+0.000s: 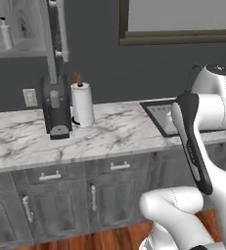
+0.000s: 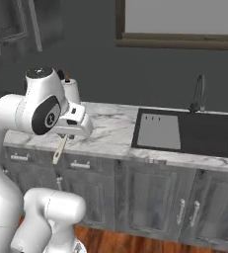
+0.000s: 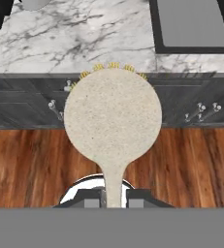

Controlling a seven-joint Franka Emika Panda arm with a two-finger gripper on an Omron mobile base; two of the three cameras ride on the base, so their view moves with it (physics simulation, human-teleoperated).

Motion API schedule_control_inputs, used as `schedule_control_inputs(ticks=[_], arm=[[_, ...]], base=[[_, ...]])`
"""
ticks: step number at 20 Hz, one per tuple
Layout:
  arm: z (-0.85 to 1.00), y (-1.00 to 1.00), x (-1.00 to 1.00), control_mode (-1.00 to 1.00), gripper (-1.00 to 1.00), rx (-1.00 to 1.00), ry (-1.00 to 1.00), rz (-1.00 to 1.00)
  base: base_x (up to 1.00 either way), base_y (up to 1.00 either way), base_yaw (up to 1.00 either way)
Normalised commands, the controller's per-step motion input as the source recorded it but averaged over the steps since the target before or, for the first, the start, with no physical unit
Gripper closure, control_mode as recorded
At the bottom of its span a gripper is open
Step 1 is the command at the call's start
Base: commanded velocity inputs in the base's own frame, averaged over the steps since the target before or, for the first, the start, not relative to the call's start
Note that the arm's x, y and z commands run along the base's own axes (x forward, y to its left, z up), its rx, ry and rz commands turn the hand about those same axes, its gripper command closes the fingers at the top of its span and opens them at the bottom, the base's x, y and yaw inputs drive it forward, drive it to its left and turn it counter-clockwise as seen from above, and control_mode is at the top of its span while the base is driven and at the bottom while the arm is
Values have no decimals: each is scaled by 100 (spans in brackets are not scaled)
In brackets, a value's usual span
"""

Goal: Pick up the soap dispenser and dish brush from the sink, and place them back in the cabinet, and close the cabinet doors.

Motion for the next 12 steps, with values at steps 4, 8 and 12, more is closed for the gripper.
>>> schedule_control_inputs(ticks=[4, 8, 12], arm=[[0, 0, 0, 100, 100, 0, 0, 0], [0, 0, 0, 100, 100, 0, 0, 0], [0, 0, 0, 100, 100, 0, 0, 0]], base=[[0, 95, 0], [0, 86, 0], [0, 86, 0]])
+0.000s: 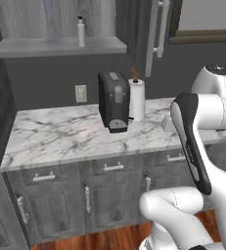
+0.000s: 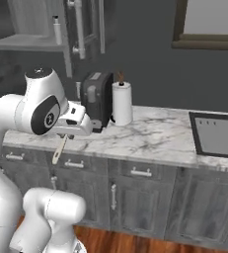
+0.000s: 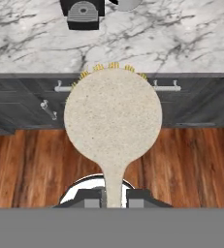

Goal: Pick up the soap dispenser and dish brush from the sink, and place them back in the cabinet, and close the cabinet doors.

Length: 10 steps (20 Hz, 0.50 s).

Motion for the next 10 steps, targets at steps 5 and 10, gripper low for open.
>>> schedule_control_inputs(ticks=[5, 10], arm=[[0, 0, 0, 100, 100, 0, 0, 0], [0, 0, 0, 100, 100, 0, 0, 0]], base=[[0, 85, 0], [0, 78, 0]])
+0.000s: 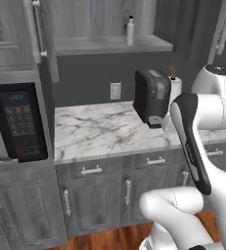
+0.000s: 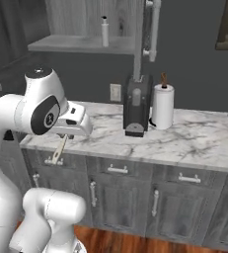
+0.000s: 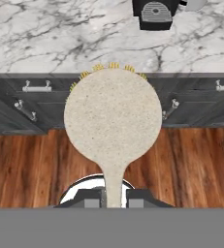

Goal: Pick up the soap dispenser and dish brush from the sink, and place them back in the cabinet, and close the cabinet doors.

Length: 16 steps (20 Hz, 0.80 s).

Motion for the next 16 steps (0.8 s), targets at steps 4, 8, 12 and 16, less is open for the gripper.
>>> schedule_control_inputs(ticks=[4, 8, 12, 16], arm=[[0, 0, 0, 100, 100, 0, 0, 0], [0, 0, 0, 100, 100, 0, 0, 0], [0, 0, 0, 100, 100, 0, 0, 0], [0, 0, 0, 100, 100, 0, 0, 0]], base=[[18, 55, 0], [37, 29, 0], [49, 13, 0], [59, 21, 0]])
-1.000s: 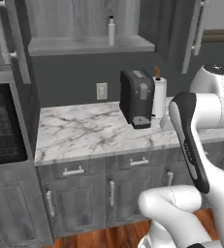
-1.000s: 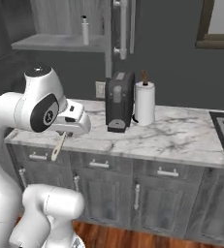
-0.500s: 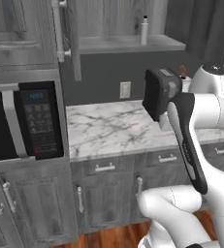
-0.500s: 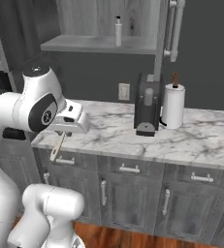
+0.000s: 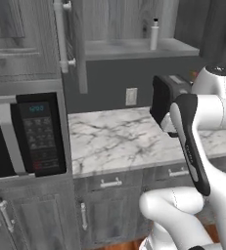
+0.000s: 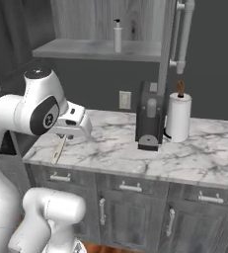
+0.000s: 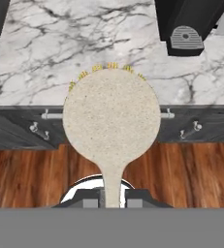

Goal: Pick up the soap dispenser and dish brush from the sink, and place them back in the cabinet, and close the cabinet doors.

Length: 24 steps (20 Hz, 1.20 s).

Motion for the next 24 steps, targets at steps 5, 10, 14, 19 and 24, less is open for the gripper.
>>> schedule_control_inputs(ticks=[5, 10, 14, 19, 24], arm=[[0, 0, 0, 100, 100, 0, 0, 0], [0, 0, 0, 100, 100, 0, 0, 0], [0, 0, 0, 100, 100, 0, 0, 0], [0, 0, 0, 100, 100, 0, 0, 0], [0, 0, 0, 100, 100, 0, 0, 0]], base=[[57, 23, 0], [51, 25, 0], [49, 29, 0], [34, 22, 0], [17, 6, 0]])
